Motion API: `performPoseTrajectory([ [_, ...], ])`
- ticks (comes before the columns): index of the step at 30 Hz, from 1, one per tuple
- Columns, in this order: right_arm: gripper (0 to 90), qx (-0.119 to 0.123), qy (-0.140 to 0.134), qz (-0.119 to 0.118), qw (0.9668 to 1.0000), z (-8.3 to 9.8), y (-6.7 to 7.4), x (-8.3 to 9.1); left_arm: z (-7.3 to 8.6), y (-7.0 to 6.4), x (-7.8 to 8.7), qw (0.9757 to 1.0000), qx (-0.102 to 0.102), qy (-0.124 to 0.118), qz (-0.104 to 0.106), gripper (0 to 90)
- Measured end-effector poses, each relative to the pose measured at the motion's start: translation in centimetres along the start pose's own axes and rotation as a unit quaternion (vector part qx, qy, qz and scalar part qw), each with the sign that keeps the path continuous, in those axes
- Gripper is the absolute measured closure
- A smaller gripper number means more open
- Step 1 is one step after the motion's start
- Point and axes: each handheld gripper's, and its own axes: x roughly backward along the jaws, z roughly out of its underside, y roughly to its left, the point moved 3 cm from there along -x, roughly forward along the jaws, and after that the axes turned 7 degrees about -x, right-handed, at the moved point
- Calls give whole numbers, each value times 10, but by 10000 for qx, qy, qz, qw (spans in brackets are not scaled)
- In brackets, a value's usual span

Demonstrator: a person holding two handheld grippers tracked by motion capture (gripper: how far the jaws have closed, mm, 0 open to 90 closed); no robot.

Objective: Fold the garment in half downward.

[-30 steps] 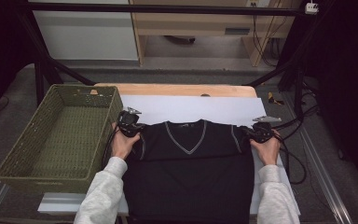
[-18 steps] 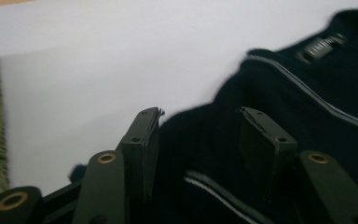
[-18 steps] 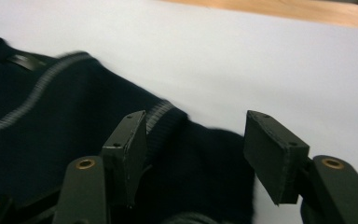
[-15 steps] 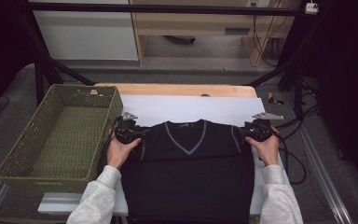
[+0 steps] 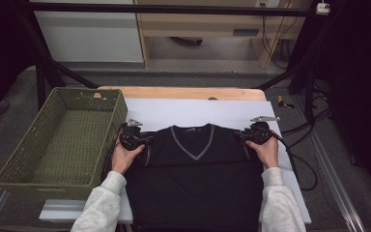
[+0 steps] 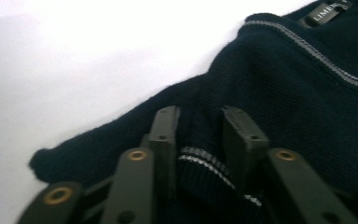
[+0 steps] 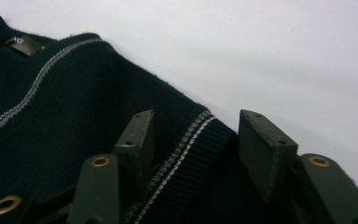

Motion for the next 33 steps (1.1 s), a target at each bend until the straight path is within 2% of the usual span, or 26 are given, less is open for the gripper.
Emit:
performPoseTrajectory([
  [2, 523, 29, 16, -15, 10000, 1, 1, -2, -2, -3, 1, 9999, -98, 86, -33, 722],
  [5, 699, 73, 10, -154, 9999, 3, 3, -1, -5, -8, 3, 9992, -307, 224, -137, 786],
  [7, 761, 120, -15, -196, 9997, 3, 4, 2, -8, -10, 8, 9990, -360, 215, -180, 814],
  [10, 771, 85, -172, -228, 9996, 0, 3, 10, -14, -11, 22, 9992, -321, 12, -252, 850],
  [12, 772, -4, -337, -292, 9990, -3, 3, 18, -18, -12, 32, 9987, -385, -63, -340, 853],
  [15, 772, 16, -578, -410, 9975, -7, 6, 30, -23, -15, 45, 9986, -385, -130, -341, 858],
  [19, 778, 14, -812, -516, 9954, -12, 12, 48, -29, -25, 68, 9972, -499, -430, -347, 860],
  [25, 783, 172, -1009, -713, 9922, -13, 27, 79, -33, -41, 108, 9930, -757, -868, -260, 860],
  [30, 785, 190, -1168, -830, 9895, -6, 39, 110, -27, -55, 134, 9898, -967, -1039, -113, 860],
  [33, 785, 229, -1211, -878, 9885, 3, 45, 128, -17, -60, 147, 9897, -928, -1088, 66, 860],
])
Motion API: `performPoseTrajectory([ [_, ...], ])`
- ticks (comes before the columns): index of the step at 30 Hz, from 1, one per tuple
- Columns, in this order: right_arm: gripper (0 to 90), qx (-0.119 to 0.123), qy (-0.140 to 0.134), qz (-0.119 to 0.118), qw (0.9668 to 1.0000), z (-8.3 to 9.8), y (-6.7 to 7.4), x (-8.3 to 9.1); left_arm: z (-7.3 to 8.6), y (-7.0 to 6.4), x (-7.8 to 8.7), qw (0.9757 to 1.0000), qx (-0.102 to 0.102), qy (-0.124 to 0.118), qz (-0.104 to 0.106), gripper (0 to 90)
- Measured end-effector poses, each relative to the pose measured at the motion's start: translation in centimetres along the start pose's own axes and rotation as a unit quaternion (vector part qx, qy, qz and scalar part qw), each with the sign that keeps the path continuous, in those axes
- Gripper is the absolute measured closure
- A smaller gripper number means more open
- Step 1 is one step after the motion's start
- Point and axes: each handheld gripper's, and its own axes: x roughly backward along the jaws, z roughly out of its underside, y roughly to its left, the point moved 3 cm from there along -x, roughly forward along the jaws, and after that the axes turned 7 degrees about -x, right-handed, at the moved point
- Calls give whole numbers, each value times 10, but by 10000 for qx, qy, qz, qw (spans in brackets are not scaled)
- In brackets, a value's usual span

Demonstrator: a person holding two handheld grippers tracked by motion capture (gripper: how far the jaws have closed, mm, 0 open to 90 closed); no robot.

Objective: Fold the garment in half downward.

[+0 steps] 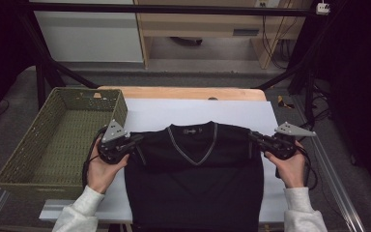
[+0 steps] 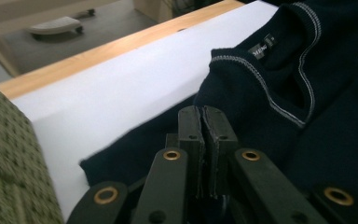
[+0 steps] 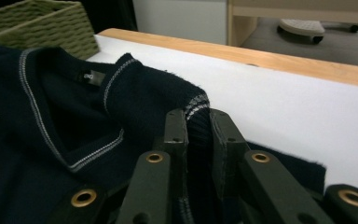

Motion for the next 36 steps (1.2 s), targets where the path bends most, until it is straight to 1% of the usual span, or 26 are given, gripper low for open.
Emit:
performPoseTrajectory([
  [2, 785, -33, 0, -65, 10000, 5, 6, 12, 6, -4, 8, 9999, 57, -4, 121, 860],
  [4, 785, -24, 51, -112, 9999, 10, 12, 22, 12, -10, 15, 9998, 26, 43, 184, 859],
  [6, 784, -37, 100, -182, 9998, 17, 18, 32, 20, -17, 21, 9995, 49, 68, 312, 859],
  [7, 784, -49, 132, -223, 9997, 22, 20, 36, 25, -21, 24, 9994, 64, 73, 331, 859],
  [9, 783, -59, 240, -287, 9993, 32, 25, 43, 33, -27, 28, 9991, 88, 110, 400, 859],
  [10, 783, -70, 295, -302, 9991, 36, 27, 45, 39, -31, 30, 9988, 122, 119, 468, 859],
  [11, 782, -54, 422, -271, 9987, 42, 29, 49, 43, -35, 32, 9985, 146, 147, 511, 859],
  [13, 780, -51, 518, -281, 9982, 51, 32, 54, 54, -45, 35, 9979, 103, 261, 584, 858],
  [15, 778, -79, 662, -245, 9975, 60, 32, 58, 61, -52, 35, 9973, 136, 367, 625, 856],
  [16, 775, -111, 738, -185, 9970, 65, 32, 59, 66, -56, 35, 9969, 101, 451, 634, 854],
  [17, 773, -149, 862, -110, 9961, 71, 32, 59, 71, -60, 33, 9963, 114, 551, 652, 852],
  [18, 768, -129, 1021, -15, 9947, 77, 32, 58, 75, -63, 32, 9957, 118, 609, 687, 849],
  [19, 761, -157, 1129, 29, 9935, 82, 32, 57, 80, -66, 31, 9950, 125, 687, 718, 846],
  [20, 740, -192, 1266, 54, 9917, 89, 32, 55, 86, -68, 29, 9942, 136, 779, 729, 838],
  [21, 693, -203, 1393, 116, 9900, 95, 32, 54, 92, -70, 26, 9930, 179, 885, 757, 820],
  [22, 611, -171, 1428, 156, 9895, 101, 31, 52, 95, -71, 23, 9923, 218, 946, 766, 790],
  [23, 554, -137, 1412, 139, 9898, 103, 30, 51, 97, -70, 21, 9922, 249, 970, 746, 740],
  [25, 468, -124, 1224, 94, 9924, 101, 31, 50, 96, -69, 17, 9932, 301, 895, 673, 633],
  [27, 441, -130, 1072, 76, 9941, 96, 32, 50, 91, -68, 13, 9945, 247, 837, 579, 550],
  [28, 417, -109, 1028, 48, 9946, 93, 33, 48, 88, -68, 10, 9946, 250, 788, 625, 526],
  [30, 415, -6, 1049, 2, 9945, 89, 38, 43, 83, -70, 3, 9939, 261, 728, 785, 525],
  [31, 415, 20, 1061, -51, 9943, 88, 41, 39, 81, -72, -1, 9934, 232, 729, 859, 526],
  [32, 419, 34, 1084, -85, 9941, 87, 43, 35, 79, -75, -5, 9923, 223, 752, 960, 533],
  [33, 427, 93, 1144, -105, 9933, 87, 45, 31, 78, -78, -10, 9914, 186, 774, 1039, 542],
  [34, 436, 117, 1221, -100, 9924, 88, 46, 27, 76, -81, -15, 9906, 107, 818, 1091, 555],
  [36, 461, 195, 1346, -93, 9907, 88, 46, 18, 74, -86, -25, 9895, -18, 875, 1154, 584],
])
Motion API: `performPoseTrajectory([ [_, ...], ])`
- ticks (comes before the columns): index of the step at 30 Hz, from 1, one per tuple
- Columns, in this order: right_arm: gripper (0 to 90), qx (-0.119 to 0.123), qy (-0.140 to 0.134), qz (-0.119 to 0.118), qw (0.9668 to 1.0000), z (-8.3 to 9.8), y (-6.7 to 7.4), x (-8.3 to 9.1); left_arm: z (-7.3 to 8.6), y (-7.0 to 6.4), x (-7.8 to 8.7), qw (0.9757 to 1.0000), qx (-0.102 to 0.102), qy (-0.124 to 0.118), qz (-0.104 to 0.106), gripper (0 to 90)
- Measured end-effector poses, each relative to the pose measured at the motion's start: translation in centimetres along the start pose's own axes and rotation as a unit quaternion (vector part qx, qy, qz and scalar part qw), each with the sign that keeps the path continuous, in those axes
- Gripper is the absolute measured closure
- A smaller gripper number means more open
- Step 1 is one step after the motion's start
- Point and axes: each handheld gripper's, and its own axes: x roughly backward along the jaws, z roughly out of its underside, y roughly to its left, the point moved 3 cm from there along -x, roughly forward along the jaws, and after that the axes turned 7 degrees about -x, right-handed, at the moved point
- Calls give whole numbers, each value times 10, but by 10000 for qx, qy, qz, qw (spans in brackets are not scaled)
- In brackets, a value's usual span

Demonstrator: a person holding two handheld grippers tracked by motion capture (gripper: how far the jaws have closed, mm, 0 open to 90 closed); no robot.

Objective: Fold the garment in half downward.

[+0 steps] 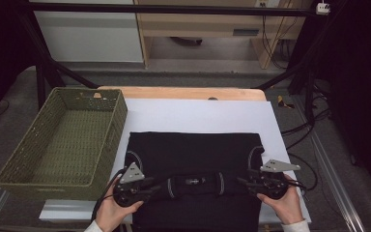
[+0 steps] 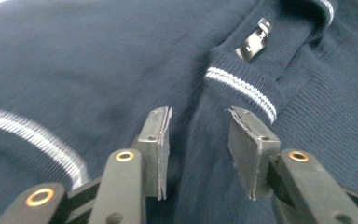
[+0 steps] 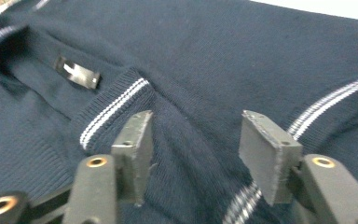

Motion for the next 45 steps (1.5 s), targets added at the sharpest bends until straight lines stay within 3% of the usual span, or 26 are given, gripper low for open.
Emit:
performPoseTrajectory([
  [4, 555, 124, 321, -63, 9994, 0, 2, -17, -2, -3, -19, 9997, -90, 216, 118, 627],
  [6, 623, 243, 439, 25, 9987, 2, 2, -22, 1, -4, -25, 9992, -71, 367, 173, 661],
  [9, 798, 319, 519, 12, 9981, 5, 2, -25, 5, -4, -29, 9986, -55, 469, 243, 765],
  [11, 854, 309, 552, -65, 9980, 6, 4, -23, 5, -4, -27, 9981, -58, 544, 274, 846],
  [15, 867, 192, 568, -191, 9980, 7, 6, -14, 4, -7, -20, 9976, -128, 569, 368, 870],
  [17, 867, 154, 518, -268, 9982, 8, 8, -3, 1, -12, -10, 9980, -201, 405, 433, 873],
  [21, 865, 129, 267, -504, 9983, 13, 18, 25, -2, -31, 18, 9971, -526, 183, 518, 873],
  [24, 830, 137, 308, -600, 9976, 24, 26, 39, 5, -47, 28, 9948, -752, 267, 629, 866],
  [25, 773, 90, 310, -618, 9976, 27, 27, 41, 7, -49, 29, 9942, -815, 282, 638, 856],
  [28, 639, -16, 43, -561, 9984, 29, 25, 46, 12, -47, 32, 9961, -585, 173, 639, 736],
  [30, 572, -125, -167, -373, 9991, 26, 18, 48, 14, -35, 37, 9988, -325, 18, 366, 611],
  [32, 535, -262, -201, -175, 9993, 25, 9, 47, 19, -21, 42, 10000, -11, -26, 2, 544],
  [35, 515, -73, 66, 281, 9996, 27, 0, 42, 32, -3, 44, 9984, 333, 154, -428, 512],
  [37, 523, -297, 67, 140, 9994, 32, -6, 36, 41, 2, 42, 9973, 552, 220, -431, 504],
  [41, 532, -541, 340, 161, 9978, 39, -15, 29, 50, -3, 34, 9967, 520, 483, -386, 528],
  [43, 556, -368, 396, 182, 9984, 40, -16, 27, 53, -7, 29, 9963, 485, 581, -407, 541],
  [45, 564, -348, 612, 222, 9973, 41, -17, 23, 53, -8, 29, 9964, 495, 595, -358, 592],
])
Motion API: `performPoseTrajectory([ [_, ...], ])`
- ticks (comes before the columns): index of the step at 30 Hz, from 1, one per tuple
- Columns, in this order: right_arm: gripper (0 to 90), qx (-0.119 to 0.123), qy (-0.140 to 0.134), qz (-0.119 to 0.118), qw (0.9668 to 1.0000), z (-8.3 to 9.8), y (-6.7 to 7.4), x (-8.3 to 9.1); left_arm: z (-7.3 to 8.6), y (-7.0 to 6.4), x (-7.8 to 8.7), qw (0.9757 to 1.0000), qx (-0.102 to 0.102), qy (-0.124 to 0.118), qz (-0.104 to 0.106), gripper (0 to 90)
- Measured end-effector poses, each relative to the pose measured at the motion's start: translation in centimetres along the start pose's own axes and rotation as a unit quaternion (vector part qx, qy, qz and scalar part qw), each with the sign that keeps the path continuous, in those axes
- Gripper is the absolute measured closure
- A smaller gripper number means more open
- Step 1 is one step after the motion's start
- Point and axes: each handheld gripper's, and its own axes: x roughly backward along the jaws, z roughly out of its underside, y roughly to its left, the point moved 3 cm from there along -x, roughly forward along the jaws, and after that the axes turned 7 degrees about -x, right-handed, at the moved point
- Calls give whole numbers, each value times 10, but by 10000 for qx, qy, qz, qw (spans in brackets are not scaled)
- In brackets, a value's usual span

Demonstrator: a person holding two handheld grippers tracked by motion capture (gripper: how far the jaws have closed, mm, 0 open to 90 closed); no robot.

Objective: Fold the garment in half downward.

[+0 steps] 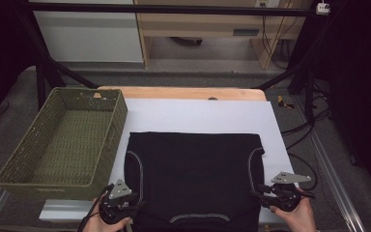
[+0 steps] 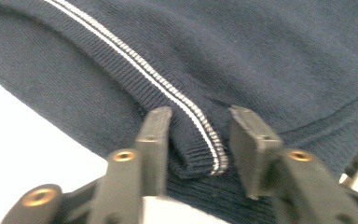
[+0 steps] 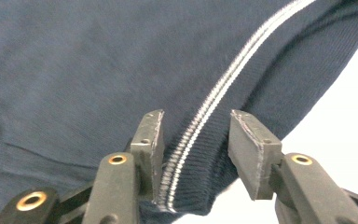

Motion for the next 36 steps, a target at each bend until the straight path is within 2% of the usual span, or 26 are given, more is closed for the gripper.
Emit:
performPoseTrajectory([
  [2, 584, 120, 69, 68, 9999, 2, -3, -4, 0, -1, 0, 10000, -3, 23, 28, 679],
  [3, 605, 99, 27, 39, 9999, 3, -3, -7, -1, -1, 0, 10000, -6, 52, 50, 725],
  [5, 699, 68, -33, -39, 10000, 5, -3, -7, -3, -1, 1, 9999, -23, 114, 67, 792],
  [6, 776, 46, -11, -117, 9999, 5, -2, -6, -4, -1, 2, 9999, -49, 135, 67, 807],
  [7, 799, 132, -7, -151, 9998, 5, -2, -5, -4, -1, 4, 9999, -47, 132, 73, 818],
  [11, 825, 207, 135, -103, 9996, 3, 1, 2, -7, 6, 24, 9999, 65, -66, 100, 834],
  [13, 825, 190, 76, -183, 9996, 1, 3, 11, -7, 11, 35, 9998, 92, -169, 76, 836],
  [15, 822, 165, 2, -271, 9995, 0, 7, 20, -3, 12, 39, 9999, 95, -99, 98, 835],
  [17, 810, 203, 126, -310, 9992, 3, 11, 22, 2, 11, 34, 9999, -15, 133, 37, 831],
  [18, 799, 221, 249, -292, 9990, 6, 13, 20, 3, 10, 30, 9998, -54, 163, 43, 825],
  [19, 769, 241, 312, -264, 9989, 9, 14, 16, 3, 9, 27, 9997, -78, 207, 35, 813],
  [20, 715, 262, 501, -208, 9982, 10, 15, 13, 3, 8, 24, 9998, -101, 197, 5, 790],
  [22, 625, 196, 513, -114, 9984, 8, 13, 10, -1, 9, 23, 9999, -121, 70, -40, 706],
  [25, 517, 228, 75, -213, 9995, 2, 11, 10, -10, 11, 24, 9995, -175, -222, -139, 551],
  [26, 503, 278, -134, -218, 9993, -1, 10, 9, -16, 12, 24, 9992, -177, -311, -172, 515],
  [27, 441, 279, -370, -258, 9986, -4, 9, 8, -19, 13, 23, 9990, -194, -372, -167, 485],
  [29, 401, 197, -605, -263, 9976, -9, 7, 5, -27, 16, 21, 9981, -261, -522, -202, 429],
  [31, 328, 175, -767, -227, 9966, -17, 4, 1, -36, 19, 18, 9975, -253, -644, -152, 380],
  [36, 284, 133, -1072, -412, 9933, -35, 0, -3, -58, 26, 8, 9952, -279, -940, -61, 252],
])
